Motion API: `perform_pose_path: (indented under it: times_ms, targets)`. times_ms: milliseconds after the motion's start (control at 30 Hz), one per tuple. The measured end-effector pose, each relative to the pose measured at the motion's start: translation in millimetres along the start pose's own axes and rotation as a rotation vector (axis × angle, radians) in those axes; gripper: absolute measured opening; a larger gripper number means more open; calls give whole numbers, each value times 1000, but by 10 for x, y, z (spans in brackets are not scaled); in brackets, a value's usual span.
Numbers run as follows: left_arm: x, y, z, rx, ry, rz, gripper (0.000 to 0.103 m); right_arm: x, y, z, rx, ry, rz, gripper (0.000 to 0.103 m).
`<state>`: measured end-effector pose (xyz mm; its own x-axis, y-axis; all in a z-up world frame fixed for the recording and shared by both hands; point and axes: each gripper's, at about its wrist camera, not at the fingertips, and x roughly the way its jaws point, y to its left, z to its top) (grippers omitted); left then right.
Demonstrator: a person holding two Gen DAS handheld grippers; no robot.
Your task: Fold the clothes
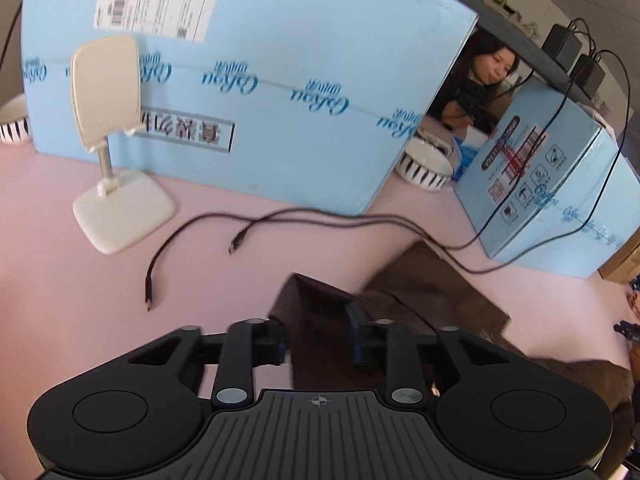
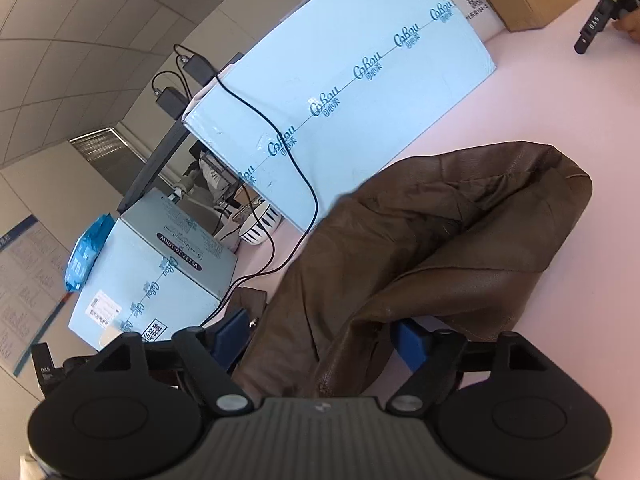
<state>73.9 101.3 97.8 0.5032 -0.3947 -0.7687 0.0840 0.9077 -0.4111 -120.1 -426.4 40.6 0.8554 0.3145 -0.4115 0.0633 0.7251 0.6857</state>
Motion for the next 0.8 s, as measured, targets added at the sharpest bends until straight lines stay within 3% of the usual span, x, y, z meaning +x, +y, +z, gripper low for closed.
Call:
perform_pose_path:
  times_ms: [33, 67, 100, 267, 300, 333, 367, 433, 467, 500, 600, 633, 800]
  targets:
    - [59, 64, 6, -2, 116, -107, 72, 10, 13, -24, -5, 11, 10, 81]
    - [91, 85, -9, 7, 171, -169, 72, -4, 21, -55, -13, 19, 19, 81]
    - [66, 87, -40, 22, 172, -181, 72, -21, 28, -77, -22, 27, 19, 81]
    - [-357, 78, -182, 88, -3, -96, 72, -58, 43, -132, -30, 45, 6, 82]
    - [-474, 48, -221, 121, -55, -48, 72, -72, 21, -133, -16, 40, 7, 82]
    - [-577, -20, -268, 176, -108, 57, 76, -86, -3, -134, -1, 35, 8, 82]
    - [-665, -102, -315, 238, -158, 184, 79, -85, -35, -129, 14, 32, 5, 82]
    - [-750, -298, -480, 437, -244, 506, 82, -81, -100, -119, 43, 27, -3, 82]
    - [-774, -335, -543, 485, -257, 565, 82, -67, -118, -116, 43, 31, -9, 82]
    - [-808, -351, -607, 493, -243, 521, 82, -51, -133, -114, 40, 35, -15, 82]
    - [-855, -466, -877, 506, -91, 54, 82, 0, -119, -115, 28, 40, -27, 82]
    - [-823, -606, -1028, 555, -65, -20, 82, 12, -113, -116, 27, 39, -29, 82]
    - [-474, -1387, -1815, 815, 32, -165, 83, 28, -55, -129, 36, 26, -33, 82]
